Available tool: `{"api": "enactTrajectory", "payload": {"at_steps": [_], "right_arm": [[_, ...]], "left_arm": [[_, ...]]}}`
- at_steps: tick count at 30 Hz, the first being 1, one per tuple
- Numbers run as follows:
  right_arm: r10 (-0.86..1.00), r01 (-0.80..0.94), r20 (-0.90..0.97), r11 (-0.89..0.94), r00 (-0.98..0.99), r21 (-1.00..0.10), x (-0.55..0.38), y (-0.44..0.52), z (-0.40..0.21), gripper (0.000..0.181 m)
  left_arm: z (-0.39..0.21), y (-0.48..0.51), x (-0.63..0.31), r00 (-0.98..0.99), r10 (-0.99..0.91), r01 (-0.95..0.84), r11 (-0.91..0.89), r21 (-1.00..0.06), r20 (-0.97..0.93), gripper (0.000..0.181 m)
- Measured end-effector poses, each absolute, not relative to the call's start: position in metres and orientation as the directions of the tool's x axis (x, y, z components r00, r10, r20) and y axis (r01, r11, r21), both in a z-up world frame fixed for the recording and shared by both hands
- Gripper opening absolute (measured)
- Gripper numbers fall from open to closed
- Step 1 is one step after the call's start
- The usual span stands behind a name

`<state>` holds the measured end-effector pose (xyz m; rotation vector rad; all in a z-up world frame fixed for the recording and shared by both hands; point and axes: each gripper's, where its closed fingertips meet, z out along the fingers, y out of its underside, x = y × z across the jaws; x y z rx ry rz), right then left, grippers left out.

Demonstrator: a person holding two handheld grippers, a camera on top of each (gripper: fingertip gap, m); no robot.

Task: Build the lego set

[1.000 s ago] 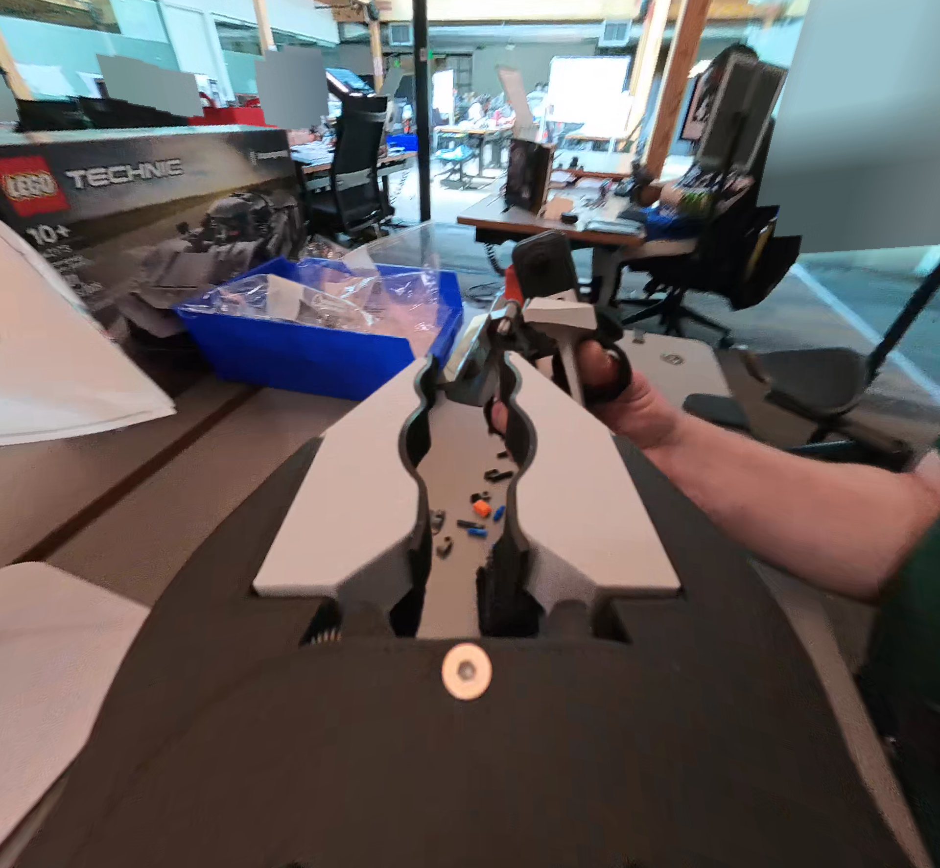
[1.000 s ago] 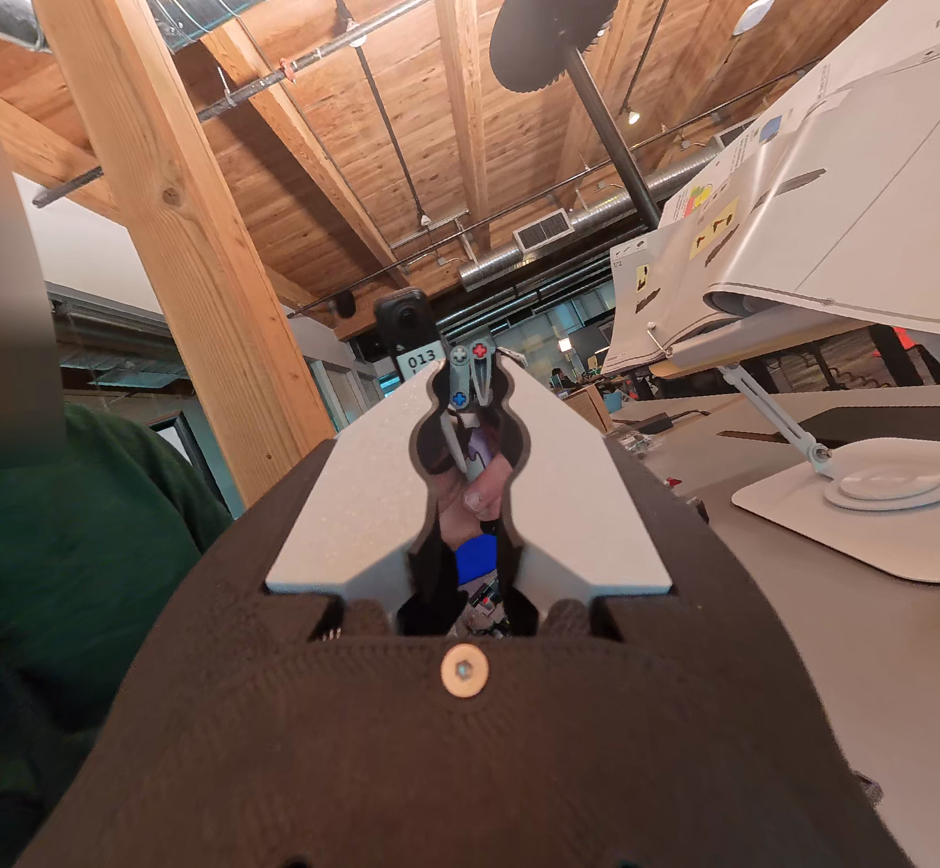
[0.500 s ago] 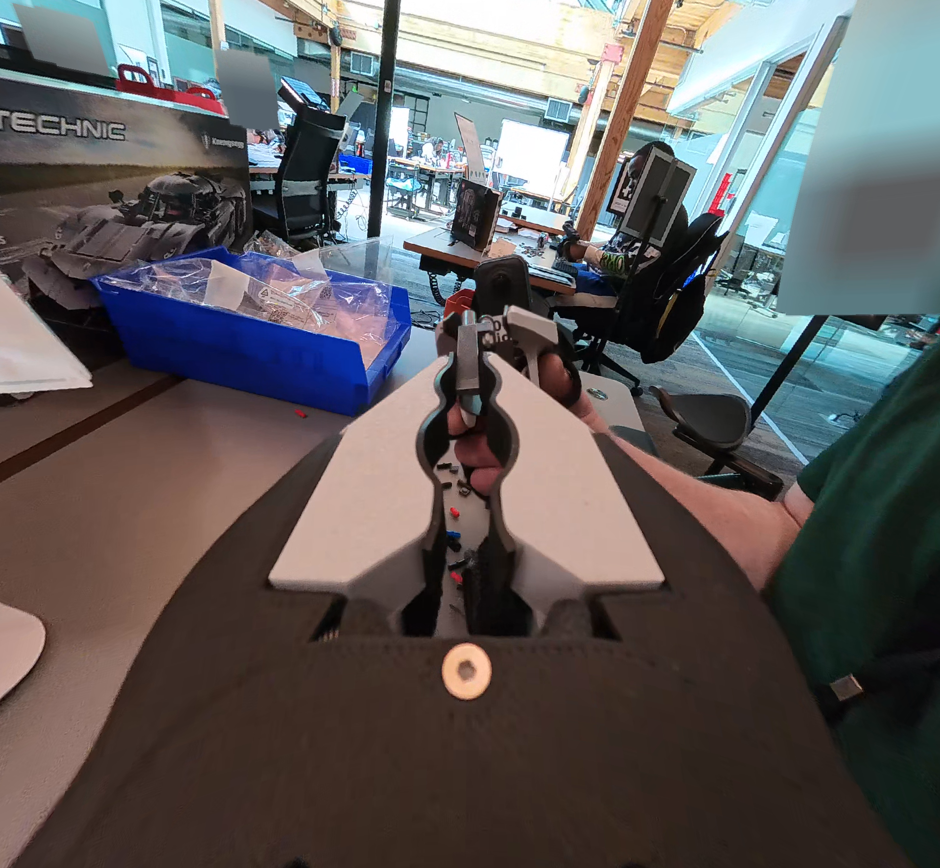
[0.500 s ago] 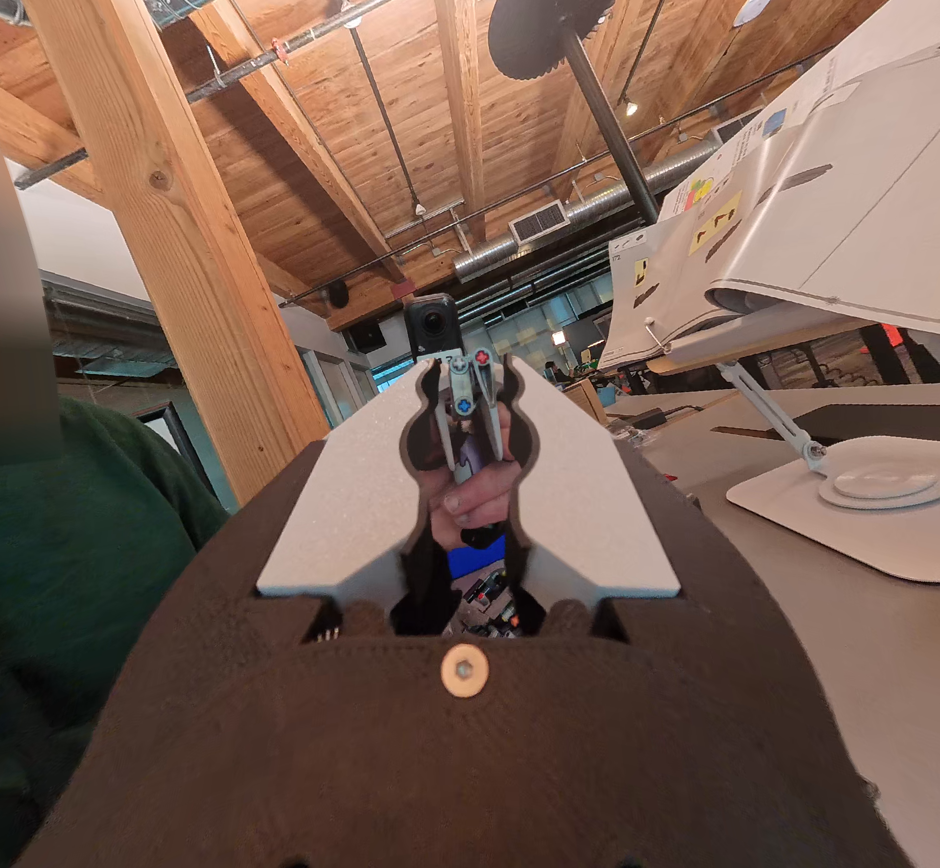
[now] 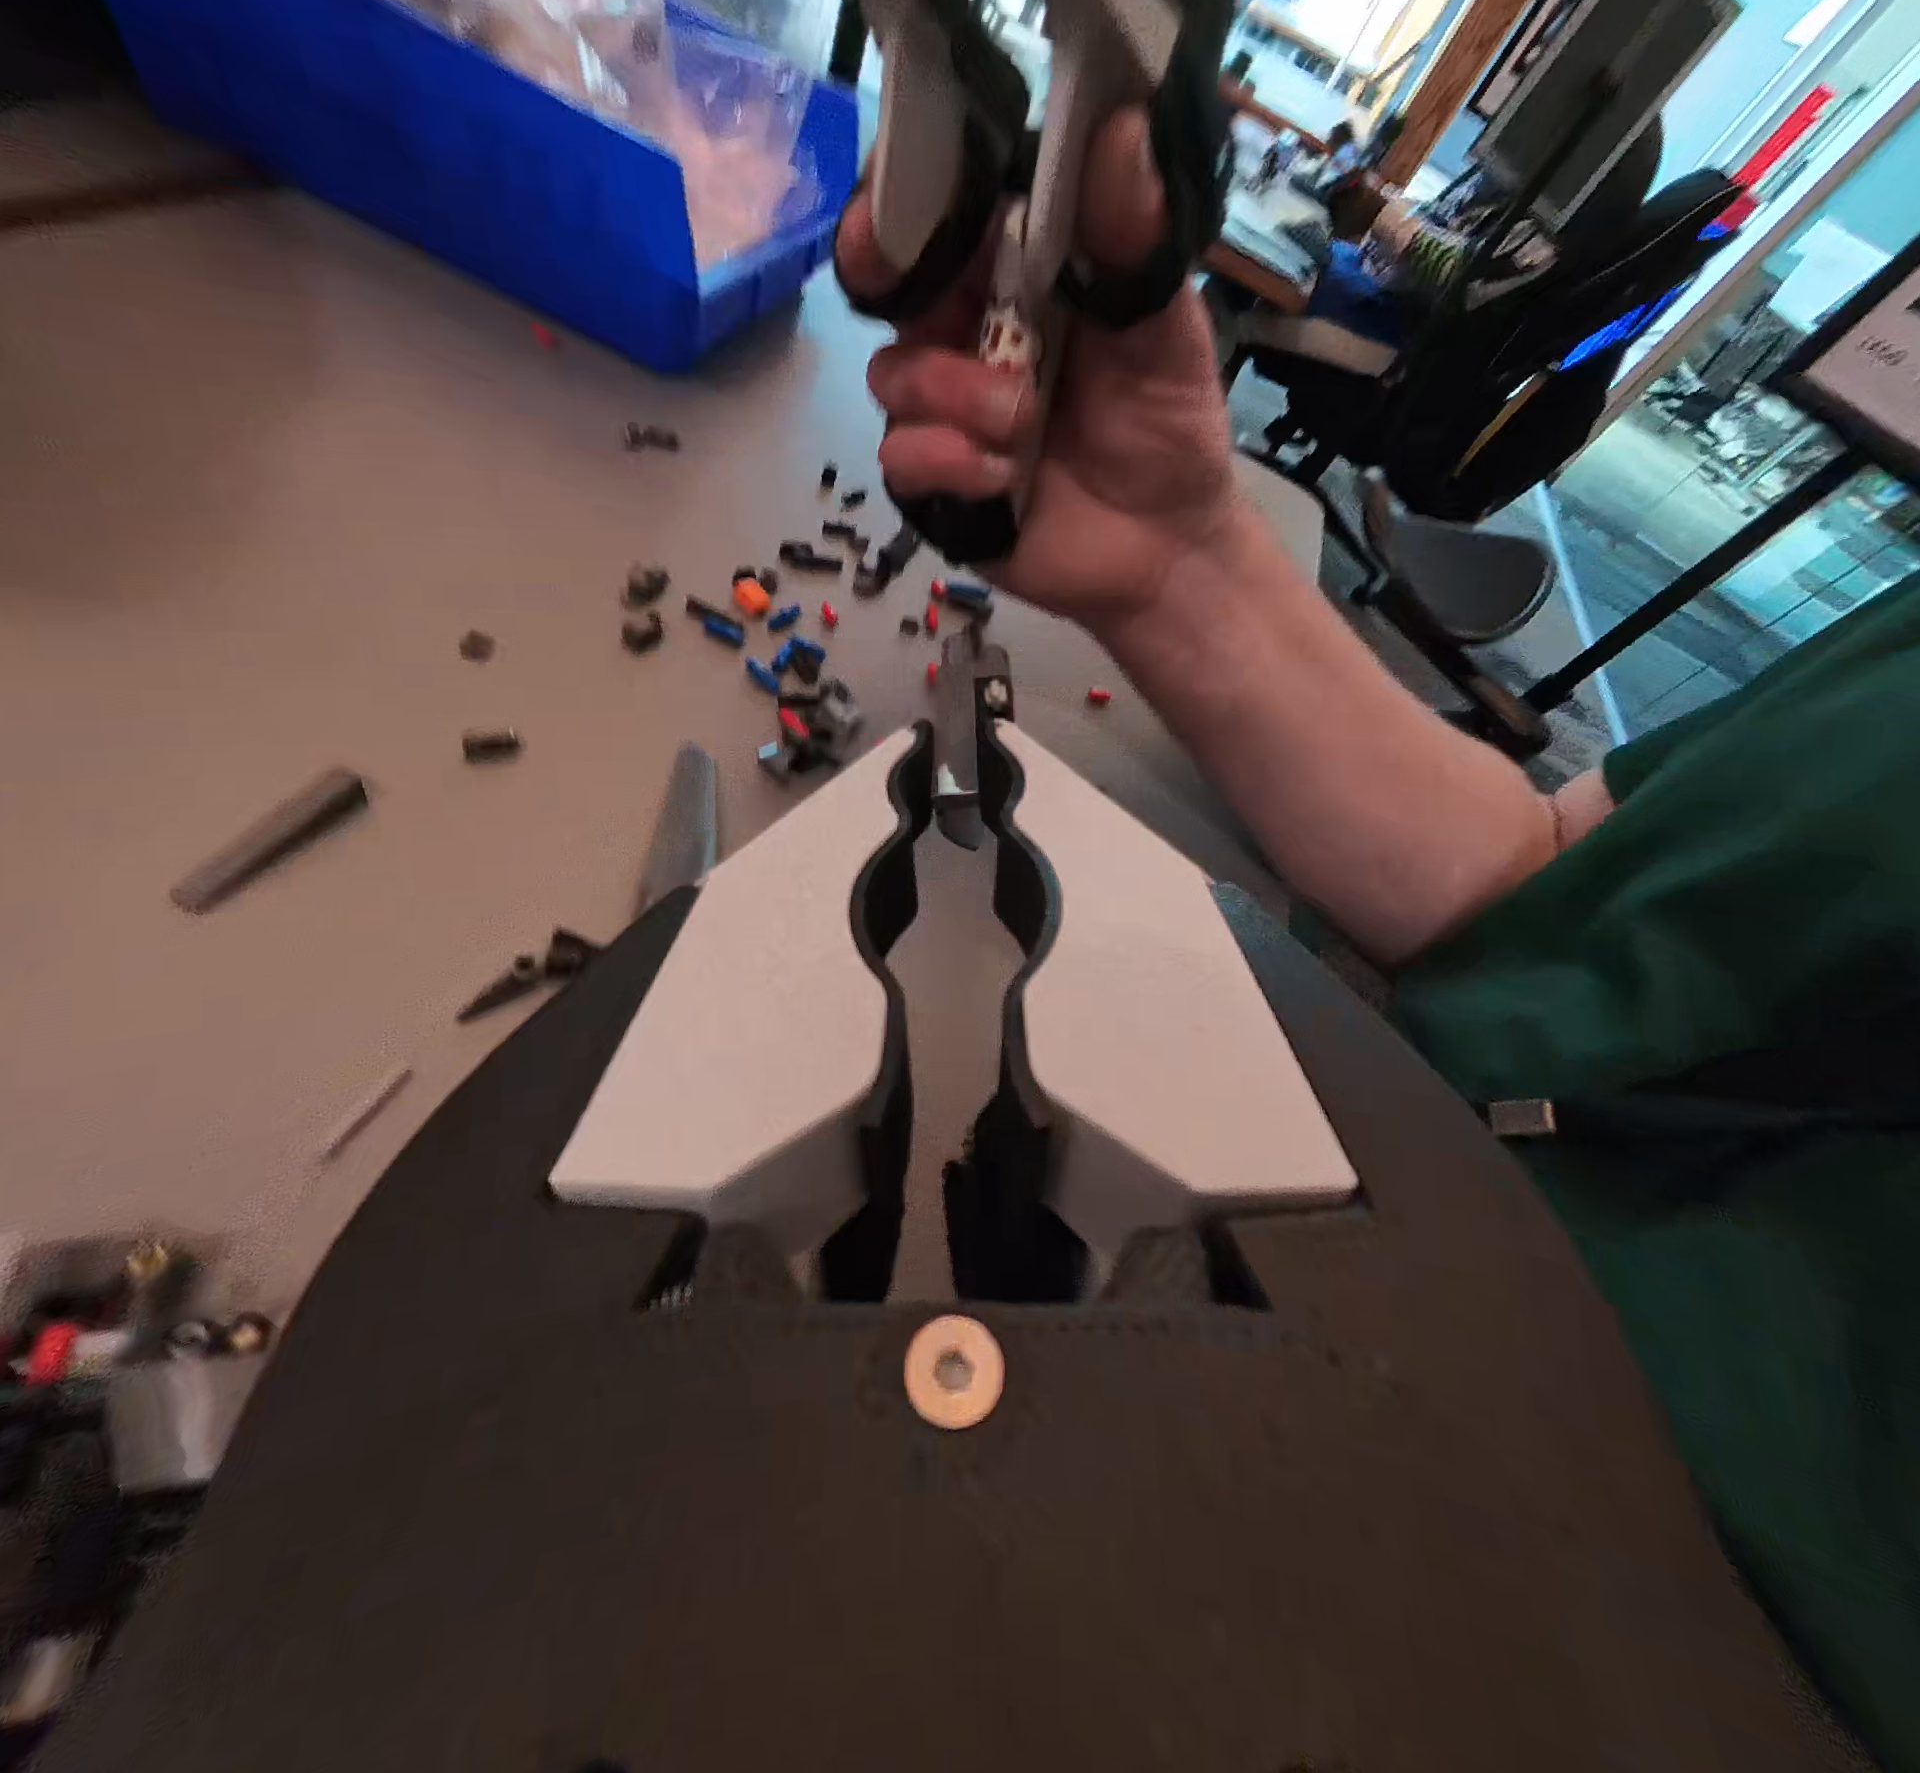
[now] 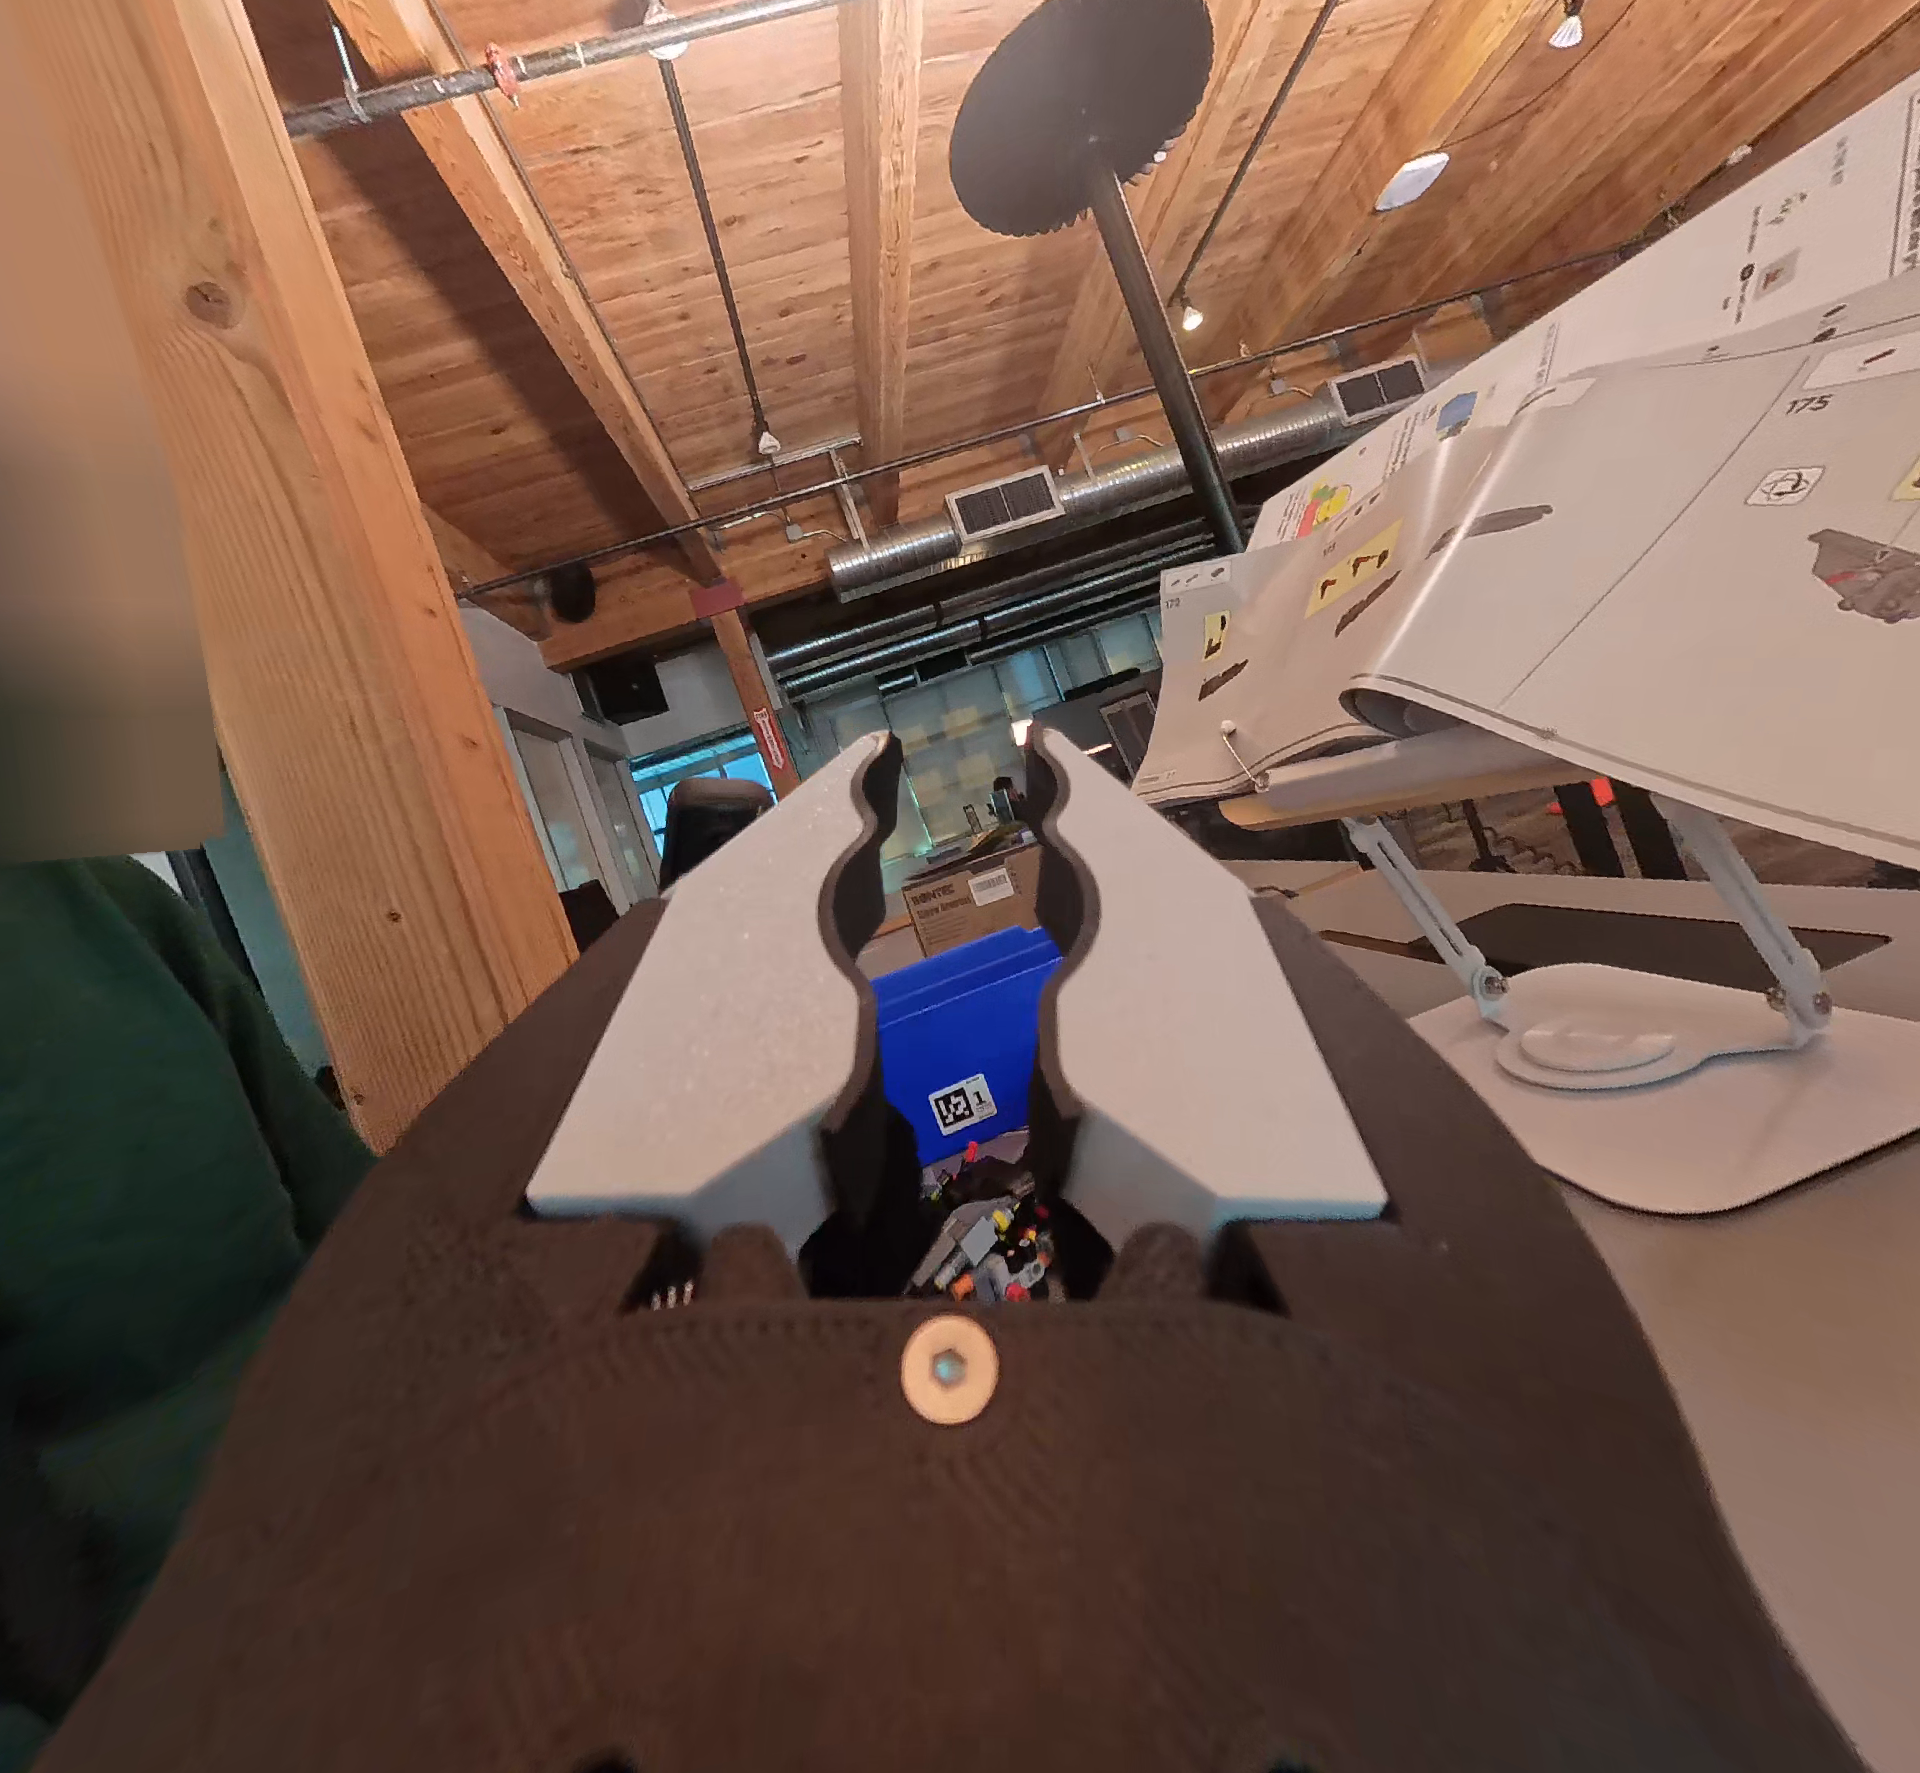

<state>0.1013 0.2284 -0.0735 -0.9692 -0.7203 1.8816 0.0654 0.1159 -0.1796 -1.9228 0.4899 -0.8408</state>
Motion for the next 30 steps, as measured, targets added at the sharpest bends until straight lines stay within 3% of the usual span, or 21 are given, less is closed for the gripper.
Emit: {"api": "enactTrajectory", "payload": {"at_steps": [6,12,22,30], "right_arm": [[0.910,-0.322,-0.360,-0.411,-0.208,-0.853,0.103,0.217,-0.098,0.020],[0.902,-0.324,-0.390,-0.430,-0.185,-0.842,0.118,0.222,-0.113,0.019],[0.895,-0.330,-0.410,-0.446,-0.176,-0.832,0.122,0.232,-0.122,0.018],[0.894,-0.364,-0.412,-0.447,-0.173,-0.817,0.130,0.236,-0.118,0.018]], "left_arm": [[-0.243,0.088,0.095,0.691,-0.559,-0.006,-0.638,-0.770,0.458,0.006],[-0.277,0.082,0.104,0.692,-0.483,0.019,-0.730,-0.683,0.536,0.006],[-0.291,0.089,0.095,0.744,-0.405,0.054,-0.757,-0.651,0.532,0.018],[-0.296,0.079,0.087,0.799,-0.437,-0.057,-0.740,-0.671,0.414,0.040]]}}
